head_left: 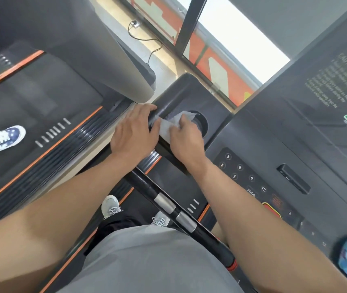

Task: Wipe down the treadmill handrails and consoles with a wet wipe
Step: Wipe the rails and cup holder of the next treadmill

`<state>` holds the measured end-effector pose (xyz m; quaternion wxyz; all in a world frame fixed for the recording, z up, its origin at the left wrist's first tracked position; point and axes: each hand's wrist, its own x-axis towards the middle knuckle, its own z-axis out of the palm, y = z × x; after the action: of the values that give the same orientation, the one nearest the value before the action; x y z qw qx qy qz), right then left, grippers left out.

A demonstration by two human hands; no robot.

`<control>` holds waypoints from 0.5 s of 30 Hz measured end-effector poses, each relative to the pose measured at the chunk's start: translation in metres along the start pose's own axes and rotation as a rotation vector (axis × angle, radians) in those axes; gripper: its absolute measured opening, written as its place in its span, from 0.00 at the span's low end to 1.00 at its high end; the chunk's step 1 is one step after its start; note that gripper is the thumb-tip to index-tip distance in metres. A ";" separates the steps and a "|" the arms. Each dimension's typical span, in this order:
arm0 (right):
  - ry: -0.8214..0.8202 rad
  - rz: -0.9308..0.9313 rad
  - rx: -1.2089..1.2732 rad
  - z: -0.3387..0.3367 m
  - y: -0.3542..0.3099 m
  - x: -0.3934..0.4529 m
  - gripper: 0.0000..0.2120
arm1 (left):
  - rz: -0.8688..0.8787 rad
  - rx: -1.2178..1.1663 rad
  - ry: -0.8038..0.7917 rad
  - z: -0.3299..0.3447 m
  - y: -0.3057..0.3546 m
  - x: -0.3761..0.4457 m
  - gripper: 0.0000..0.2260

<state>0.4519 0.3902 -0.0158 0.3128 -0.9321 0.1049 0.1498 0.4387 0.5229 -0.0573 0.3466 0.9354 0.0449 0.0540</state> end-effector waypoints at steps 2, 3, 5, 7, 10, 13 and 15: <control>-0.041 -0.115 -0.222 -0.015 0.018 -0.002 0.14 | -0.012 0.010 -0.008 0.000 -0.001 0.001 0.17; -0.069 -0.169 -0.291 -0.025 0.028 -0.001 0.16 | -0.016 0.016 -0.013 0.001 0.000 0.001 0.17; -0.088 -0.336 -0.563 -0.042 0.048 0.001 0.16 | -0.016 0.024 -0.017 0.001 0.000 0.000 0.18; -0.039 -0.614 -0.964 -0.054 0.062 0.006 0.14 | -0.015 0.024 -0.022 0.001 0.000 0.000 0.18; -0.004 -0.849 -1.165 -0.063 0.067 0.018 0.12 | -0.016 0.017 -0.026 0.000 -0.001 0.000 0.18; -0.128 -0.798 -1.228 -0.065 0.066 0.036 0.25 | -0.023 0.013 -0.025 -0.002 0.000 -0.001 0.17; -0.191 -0.778 -1.136 -0.068 0.065 0.049 0.27 | -0.022 0.016 -0.023 -0.002 0.001 0.000 0.17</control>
<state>0.4934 0.2929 -0.0168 -0.1846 -0.9039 -0.3597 0.1400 0.4380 0.5235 -0.0550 0.3400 0.9382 0.0518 0.0392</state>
